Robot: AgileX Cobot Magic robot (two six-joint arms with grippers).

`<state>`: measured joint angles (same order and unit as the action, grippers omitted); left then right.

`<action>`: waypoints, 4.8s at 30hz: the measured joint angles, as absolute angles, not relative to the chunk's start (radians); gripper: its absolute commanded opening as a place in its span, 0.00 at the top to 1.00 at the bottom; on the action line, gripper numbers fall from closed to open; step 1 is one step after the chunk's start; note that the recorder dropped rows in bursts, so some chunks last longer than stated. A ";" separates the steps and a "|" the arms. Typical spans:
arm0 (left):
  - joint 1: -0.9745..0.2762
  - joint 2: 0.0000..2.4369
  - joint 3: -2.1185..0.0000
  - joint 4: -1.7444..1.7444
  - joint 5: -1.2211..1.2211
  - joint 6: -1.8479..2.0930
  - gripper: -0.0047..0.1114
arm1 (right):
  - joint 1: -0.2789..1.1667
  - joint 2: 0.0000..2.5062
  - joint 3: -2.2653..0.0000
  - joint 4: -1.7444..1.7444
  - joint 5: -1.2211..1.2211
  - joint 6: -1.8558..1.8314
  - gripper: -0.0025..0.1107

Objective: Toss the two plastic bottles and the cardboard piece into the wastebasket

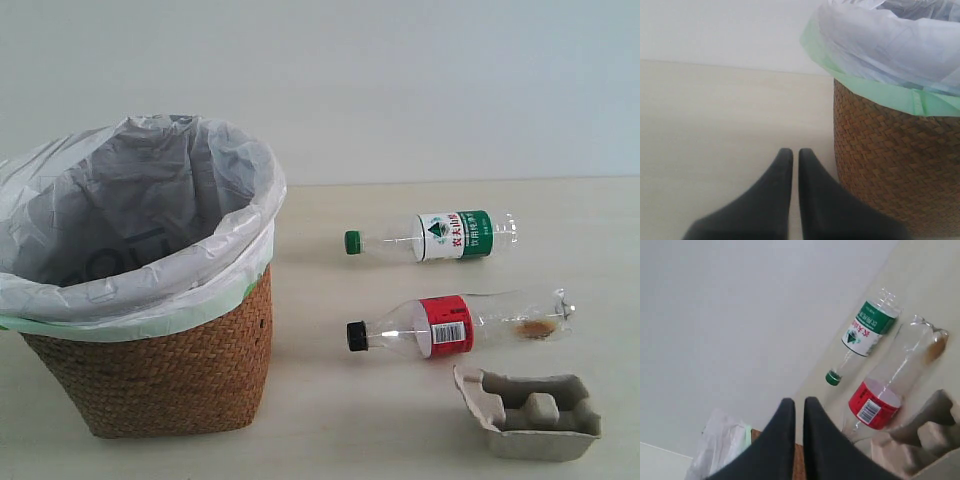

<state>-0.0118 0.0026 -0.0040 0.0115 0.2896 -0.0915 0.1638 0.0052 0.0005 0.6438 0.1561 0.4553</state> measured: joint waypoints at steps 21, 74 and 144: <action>-0.012 0.003 -0.004 0.012 0.290 -0.091 0.93 | 0.164 1.046 -1.093 0.262 1.165 -0.282 0.96; -0.012 0.003 -0.004 0.012 0.288 -0.091 0.93 | 0.367 1.619 -1.032 0.010 1.014 -0.842 0.35; -0.012 0.003 -0.004 0.012 0.288 -0.091 0.93 | 0.367 1.813 -0.942 0.096 0.777 -0.808 0.62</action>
